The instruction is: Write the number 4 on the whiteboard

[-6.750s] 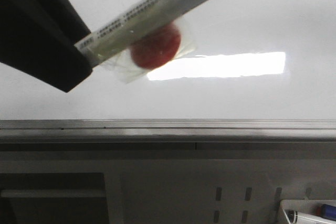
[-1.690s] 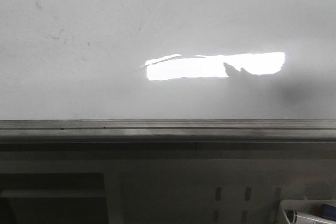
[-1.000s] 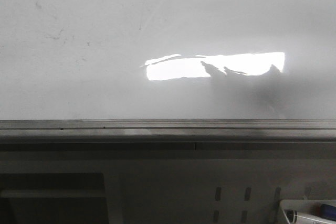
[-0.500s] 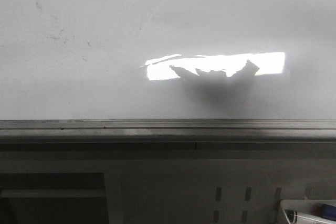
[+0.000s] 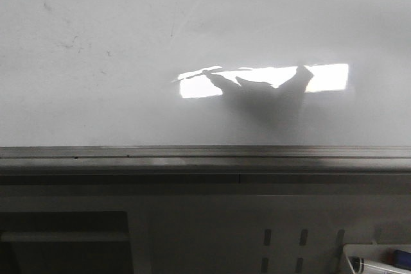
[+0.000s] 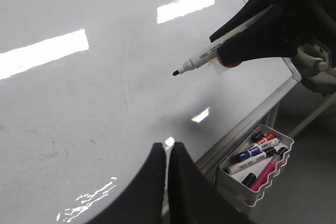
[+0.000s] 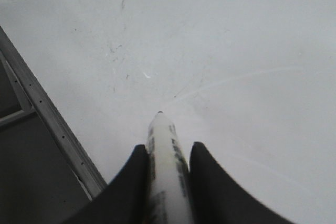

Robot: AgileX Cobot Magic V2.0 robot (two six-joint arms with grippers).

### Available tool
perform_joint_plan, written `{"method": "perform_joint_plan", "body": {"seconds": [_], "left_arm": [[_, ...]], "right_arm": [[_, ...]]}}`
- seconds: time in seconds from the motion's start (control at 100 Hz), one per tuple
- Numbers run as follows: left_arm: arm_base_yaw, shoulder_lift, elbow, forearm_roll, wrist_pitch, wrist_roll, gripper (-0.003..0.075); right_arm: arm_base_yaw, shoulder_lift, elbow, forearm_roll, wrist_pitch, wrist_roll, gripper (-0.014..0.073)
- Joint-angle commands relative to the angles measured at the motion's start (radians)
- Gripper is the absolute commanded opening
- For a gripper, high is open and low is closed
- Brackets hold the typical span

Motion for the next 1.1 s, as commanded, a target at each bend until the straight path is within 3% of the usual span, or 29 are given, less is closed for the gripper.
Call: {"method": "perform_joint_plan", "body": {"seconds": [0.0, 0.4, 0.79, 1.09], "left_arm": [[0.003, 0.005, -0.025, -0.05, -0.014, 0.001, -0.002], [0.003, 0.005, -0.025, -0.098, -0.012, 0.001, -0.002], [0.003, 0.005, -0.025, -0.098, 0.016, 0.001, -0.002], [0.003, 0.005, -0.025, -0.098, 0.035, 0.001, -0.002]], "right_arm": [[0.001, -0.011, -0.033, -0.052, -0.085, -0.002, -0.0043], [-0.087, 0.017, -0.081, -0.061, -0.052, -0.002, -0.0043], [-0.085, 0.101, -0.114, -0.061, -0.005, -0.002, -0.0043], [-0.101, 0.111, -0.114, -0.061, -0.063, -0.002, -0.0043]]}}
